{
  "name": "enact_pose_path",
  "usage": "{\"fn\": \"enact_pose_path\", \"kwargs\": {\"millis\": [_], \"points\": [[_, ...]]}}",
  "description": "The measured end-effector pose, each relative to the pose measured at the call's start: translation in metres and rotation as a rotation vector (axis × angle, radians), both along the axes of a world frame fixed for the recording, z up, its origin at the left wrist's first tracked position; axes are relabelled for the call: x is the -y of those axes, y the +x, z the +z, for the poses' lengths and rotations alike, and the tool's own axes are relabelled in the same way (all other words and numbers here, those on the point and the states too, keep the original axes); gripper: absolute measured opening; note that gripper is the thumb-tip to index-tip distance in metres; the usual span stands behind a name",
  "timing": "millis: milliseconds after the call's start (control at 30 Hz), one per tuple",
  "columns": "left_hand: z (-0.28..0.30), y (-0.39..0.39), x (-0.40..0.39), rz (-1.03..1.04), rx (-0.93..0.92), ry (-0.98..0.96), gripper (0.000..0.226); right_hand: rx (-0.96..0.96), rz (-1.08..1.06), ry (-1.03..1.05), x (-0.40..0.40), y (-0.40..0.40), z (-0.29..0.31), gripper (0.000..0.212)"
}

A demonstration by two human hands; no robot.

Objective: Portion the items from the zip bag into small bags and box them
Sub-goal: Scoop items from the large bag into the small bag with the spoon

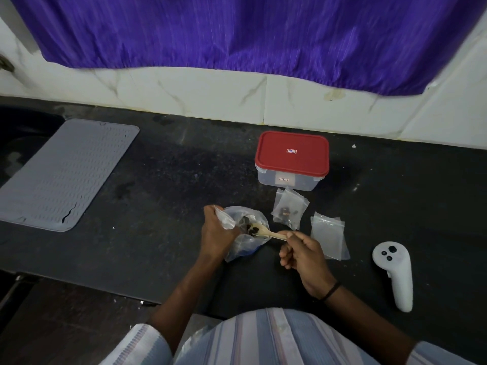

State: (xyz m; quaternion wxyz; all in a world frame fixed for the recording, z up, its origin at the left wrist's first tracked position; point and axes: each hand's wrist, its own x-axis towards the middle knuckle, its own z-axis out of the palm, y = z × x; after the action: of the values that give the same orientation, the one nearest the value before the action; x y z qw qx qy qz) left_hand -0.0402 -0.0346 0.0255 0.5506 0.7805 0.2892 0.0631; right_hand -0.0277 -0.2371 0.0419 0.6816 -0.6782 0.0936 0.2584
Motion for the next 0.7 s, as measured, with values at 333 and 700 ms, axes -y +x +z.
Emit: {"fn": "enact_pose_path", "kwargs": {"millis": [333, 700], "points": [[0.005, -0.004, -0.008, -0.059, 0.085, -0.008, 0.06, 0.036, 0.005, 0.026, 0.011, 0.005, 0.01, 0.026], [0.029, -0.013, -0.009, -0.128, 0.385, 0.321, 0.054, 0.145, -0.024, 0.156, 0.008, -0.002, 0.073, 0.025]]}}
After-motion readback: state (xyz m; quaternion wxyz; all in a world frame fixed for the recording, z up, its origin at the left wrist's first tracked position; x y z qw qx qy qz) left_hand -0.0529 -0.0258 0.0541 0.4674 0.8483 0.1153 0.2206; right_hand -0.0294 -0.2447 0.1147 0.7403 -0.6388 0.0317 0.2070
